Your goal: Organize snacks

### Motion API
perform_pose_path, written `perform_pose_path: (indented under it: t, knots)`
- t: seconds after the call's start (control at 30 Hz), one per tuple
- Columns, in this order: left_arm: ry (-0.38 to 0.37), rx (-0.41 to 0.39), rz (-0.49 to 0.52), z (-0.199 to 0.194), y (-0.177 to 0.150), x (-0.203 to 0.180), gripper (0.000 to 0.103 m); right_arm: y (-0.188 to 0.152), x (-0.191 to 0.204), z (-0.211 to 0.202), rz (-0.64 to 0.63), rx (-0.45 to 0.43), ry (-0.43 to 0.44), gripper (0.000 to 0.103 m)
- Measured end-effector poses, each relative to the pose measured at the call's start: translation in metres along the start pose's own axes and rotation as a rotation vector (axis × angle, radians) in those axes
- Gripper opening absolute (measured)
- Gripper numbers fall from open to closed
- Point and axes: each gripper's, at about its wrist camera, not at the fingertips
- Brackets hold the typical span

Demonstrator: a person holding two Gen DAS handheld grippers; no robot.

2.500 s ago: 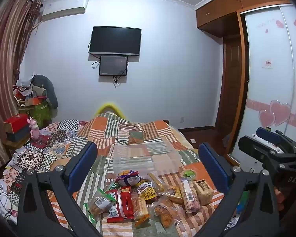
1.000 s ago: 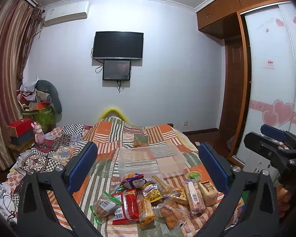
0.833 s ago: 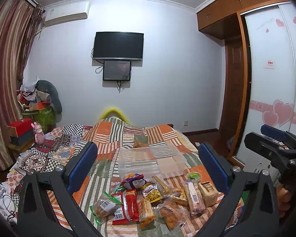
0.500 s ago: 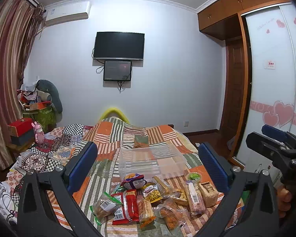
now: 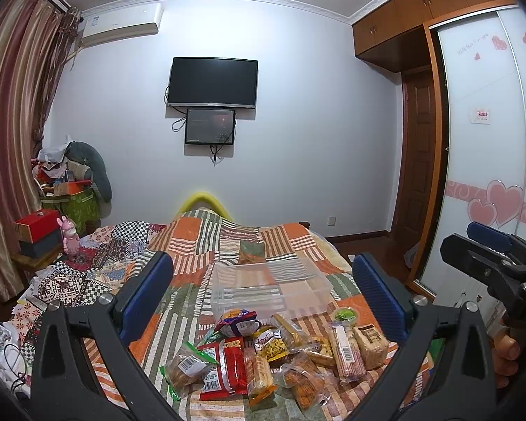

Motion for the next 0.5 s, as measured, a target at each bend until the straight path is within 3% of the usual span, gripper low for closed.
perform_pose_path:
  t: [0.5]
  knots:
    - [0.001, 0.025, -0.004, 0.0081, -0.0051, 0.0041, 0.103, -0.0046, 0.0004, 0.0067, -0.007, 0.018, -0.004, 0.103]
Point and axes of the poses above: each gripper's, at about its wrist camera, not at the fingertips, and z roughly the way its jaws point, x to its left, y to its top, and after that the axes turned 14 degrees about -y, right-handed
